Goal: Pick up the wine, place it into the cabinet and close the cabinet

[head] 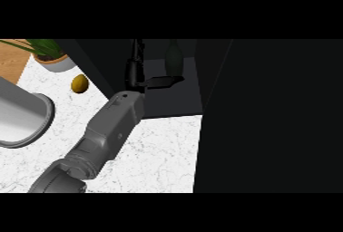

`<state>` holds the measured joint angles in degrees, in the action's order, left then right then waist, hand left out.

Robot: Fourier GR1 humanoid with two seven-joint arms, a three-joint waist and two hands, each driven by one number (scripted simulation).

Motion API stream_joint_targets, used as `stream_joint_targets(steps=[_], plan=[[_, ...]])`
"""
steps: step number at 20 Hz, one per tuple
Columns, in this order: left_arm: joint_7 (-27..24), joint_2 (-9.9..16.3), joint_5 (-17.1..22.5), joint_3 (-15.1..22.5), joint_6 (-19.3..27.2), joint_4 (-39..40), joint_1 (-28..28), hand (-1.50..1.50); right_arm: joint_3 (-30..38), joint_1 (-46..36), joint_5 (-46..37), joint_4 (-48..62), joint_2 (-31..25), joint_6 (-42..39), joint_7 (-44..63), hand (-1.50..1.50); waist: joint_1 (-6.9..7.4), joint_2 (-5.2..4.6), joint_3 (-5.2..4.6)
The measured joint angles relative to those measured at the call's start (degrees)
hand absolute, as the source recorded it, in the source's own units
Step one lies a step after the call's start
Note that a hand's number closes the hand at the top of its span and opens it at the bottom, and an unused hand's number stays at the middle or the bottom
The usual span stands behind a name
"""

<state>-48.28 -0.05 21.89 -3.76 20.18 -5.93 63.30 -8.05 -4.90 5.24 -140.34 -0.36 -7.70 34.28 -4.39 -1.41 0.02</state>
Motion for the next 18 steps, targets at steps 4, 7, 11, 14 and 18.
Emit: stream_joint_targets(steps=[4, 7, 11, 14, 18], plan=[[-0.1, 0.0, 0.3, 0.4, -1.5, 0.2, -0.1, -1.50, 0.5, -1.0, 0.3, 0.1, -0.1, 0.1, 0.5, -1.50, -0.04, 0.17, 0.00], [-0.6, 0.0, 0.8, 0.8, -3.4, -0.2, -0.5, -1.50, 0.4, -1.3, 0.3, 0.2, -0.2, 0.3, 0.9, -1.50, -0.01, 0.30, 0.02], [-1.0, -0.1, 2.7, 1.2, -5.6, -0.6, -0.8, -1.50, -0.2, -2.5, 0.2, 0.1, 0.0, 1.2, 2.8, -1.50, -0.08, 0.47, -0.02], [-0.9, -0.1, 4.1, 2.0, -6.7, -1.0, -1.0, -1.50, -0.7, -1.9, 0.2, 0.0, 0.1, 1.5, 2.7, -1.50, -0.04, 0.57, -0.07], [-1.1, 0.0, 6.5, 4.1, -7.6, -2.1, -1.9, -1.50, -0.6, -1.8, 0.0, 0.1, 0.0, 1.5, 2.4, -1.50, -0.13, 0.85, -0.03]])
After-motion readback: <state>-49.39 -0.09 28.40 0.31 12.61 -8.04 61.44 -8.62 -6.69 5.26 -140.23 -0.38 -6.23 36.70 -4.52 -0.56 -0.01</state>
